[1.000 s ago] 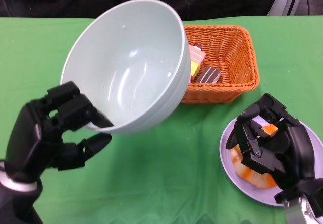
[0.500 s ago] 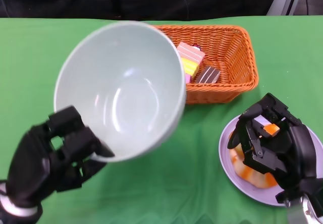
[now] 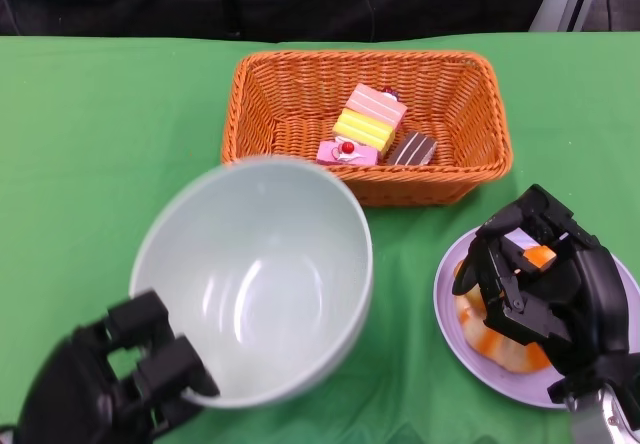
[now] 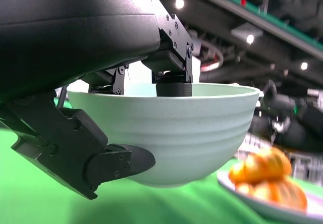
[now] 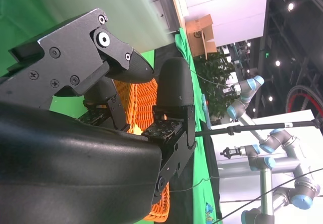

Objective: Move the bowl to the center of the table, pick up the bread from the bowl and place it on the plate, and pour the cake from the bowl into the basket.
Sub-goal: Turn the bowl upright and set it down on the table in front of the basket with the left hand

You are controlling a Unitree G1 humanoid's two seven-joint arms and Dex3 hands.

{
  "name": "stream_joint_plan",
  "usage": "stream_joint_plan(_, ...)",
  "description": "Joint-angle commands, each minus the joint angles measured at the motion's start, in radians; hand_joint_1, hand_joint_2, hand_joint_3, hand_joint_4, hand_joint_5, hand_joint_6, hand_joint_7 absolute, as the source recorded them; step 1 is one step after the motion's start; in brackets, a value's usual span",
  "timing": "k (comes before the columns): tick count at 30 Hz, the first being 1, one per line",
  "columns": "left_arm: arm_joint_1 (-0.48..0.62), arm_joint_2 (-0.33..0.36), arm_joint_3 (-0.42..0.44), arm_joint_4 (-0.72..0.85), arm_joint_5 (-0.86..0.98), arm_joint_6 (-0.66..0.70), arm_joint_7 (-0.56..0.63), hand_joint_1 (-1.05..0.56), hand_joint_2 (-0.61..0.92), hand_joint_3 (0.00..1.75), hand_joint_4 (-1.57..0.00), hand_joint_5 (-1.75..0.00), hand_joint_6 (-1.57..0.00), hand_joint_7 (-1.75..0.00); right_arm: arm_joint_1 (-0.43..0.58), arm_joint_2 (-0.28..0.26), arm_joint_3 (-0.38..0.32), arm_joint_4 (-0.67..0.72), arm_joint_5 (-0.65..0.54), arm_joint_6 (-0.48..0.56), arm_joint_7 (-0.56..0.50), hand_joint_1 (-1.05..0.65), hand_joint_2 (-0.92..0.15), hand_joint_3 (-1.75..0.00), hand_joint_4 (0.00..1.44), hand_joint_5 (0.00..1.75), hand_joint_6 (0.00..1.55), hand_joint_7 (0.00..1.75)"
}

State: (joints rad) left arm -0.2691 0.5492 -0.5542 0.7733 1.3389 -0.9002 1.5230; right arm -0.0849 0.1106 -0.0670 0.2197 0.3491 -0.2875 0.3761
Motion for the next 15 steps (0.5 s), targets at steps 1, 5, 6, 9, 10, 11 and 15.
stream_joint_plan(1,-0.022,0.017,-0.059,0.048,-0.002,0.026,0.087,0.01,0.70,0.54,-0.63,-1.70,-0.61,-1.47,0.002,-0.012,-0.010,-0.010,0.006,0.002,0.000,-0.09,-0.57,-1.12,0.69,1.75,0.57,1.44)
stream_joint_plan(5,-0.029,0.013,-0.095,0.079,-0.021,0.042,0.091,0.01,0.73,0.50,-0.63,-1.67,-0.60,-1.45,0.003,-0.011,-0.010,-0.011,0.008,0.007,0.000,-0.10,-0.56,-1.12,0.68,1.74,0.57,1.43)
stream_joint_plan(6,-0.030,0.012,-0.100,0.083,-0.025,0.045,0.091,0.01,0.75,0.48,-0.62,-1.68,-0.58,-1.46,0.004,-0.012,-0.010,-0.010,0.009,0.005,0.003,-0.10,-0.56,-1.12,0.68,1.74,0.57,1.43)
stream_joint_plan(9,-0.032,0.011,-0.114,0.095,-0.032,0.060,0.091,0.01,0.82,0.37,-0.60,-1.69,-0.53,-1.53,0.008,-0.009,-0.008,-0.013,0.010,0.003,0.006,-0.09,-0.57,-1.12,0.69,1.75,0.57,1.44)
stream_joint_plan(10,-0.033,0.011,-0.118,0.097,-0.034,0.064,0.091,0.01,0.83,0.35,-0.60,-1.70,-0.52,-1.54,0.010,-0.008,-0.007,-0.016,0.011,0.006,0.005,-0.09,-0.57,-1.12,0.69,1.75,0.57,1.44)
stream_joint_plan(11,-0.035,0.011,-0.123,0.101,-0.036,0.066,0.091,0.01,0.84,0.33,-0.60,-1.70,-0.51,-1.55,0.013,-0.008,-0.006,-0.020,0.009,0.006,0.003,-0.09,-0.57,-1.11,0.69,1.75,0.58,1.43)
stream_joint_plan(15,-0.049,-0.007,-0.134,0.122,-0.052,0.082,0.091,0.02,0.85,0.29,-0.59,-1.69,-0.52,-1.58,0.014,-0.011,-0.003,-0.013,0.001,-0.012,0.009,-0.10,-0.58,-1.10,0.70,1.75,0.57,1.44)
